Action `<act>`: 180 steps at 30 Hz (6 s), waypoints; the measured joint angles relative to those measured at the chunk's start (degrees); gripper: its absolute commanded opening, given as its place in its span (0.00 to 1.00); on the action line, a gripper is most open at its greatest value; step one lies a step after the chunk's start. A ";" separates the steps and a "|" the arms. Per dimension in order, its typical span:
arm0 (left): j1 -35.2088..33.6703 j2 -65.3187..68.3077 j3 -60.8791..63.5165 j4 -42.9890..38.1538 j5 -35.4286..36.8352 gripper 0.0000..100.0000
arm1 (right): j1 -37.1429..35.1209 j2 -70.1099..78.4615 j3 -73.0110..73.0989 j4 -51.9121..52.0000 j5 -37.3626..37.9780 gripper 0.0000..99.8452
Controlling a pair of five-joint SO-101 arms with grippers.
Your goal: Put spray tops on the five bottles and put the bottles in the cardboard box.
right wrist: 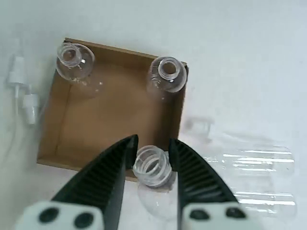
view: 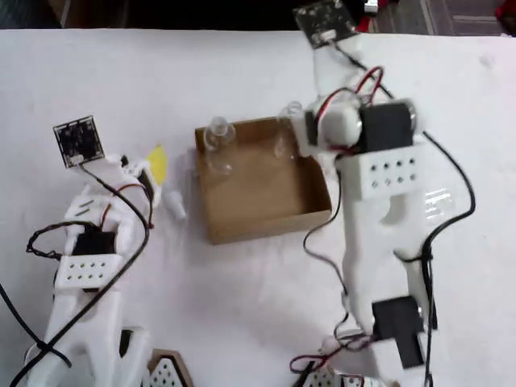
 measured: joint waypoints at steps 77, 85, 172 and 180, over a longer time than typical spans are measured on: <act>0.00 0.00 0.00 0.00 0.00 0.23 | -9.41 4.40 66.73 -110.95 -28.75 0.05; 0.00 0.00 0.00 0.00 0.00 0.23 | -9.32 4.92 66.73 -110.95 -29.01 0.06; 0.00 0.00 0.97 0.00 0.00 0.23 | 26.81 -27.25 63.21 -36.66 56.62 0.16; 0.00 0.00 0.97 0.00 -1.32 0.23 | 26.81 -23.65 61.27 -39.12 62.15 0.24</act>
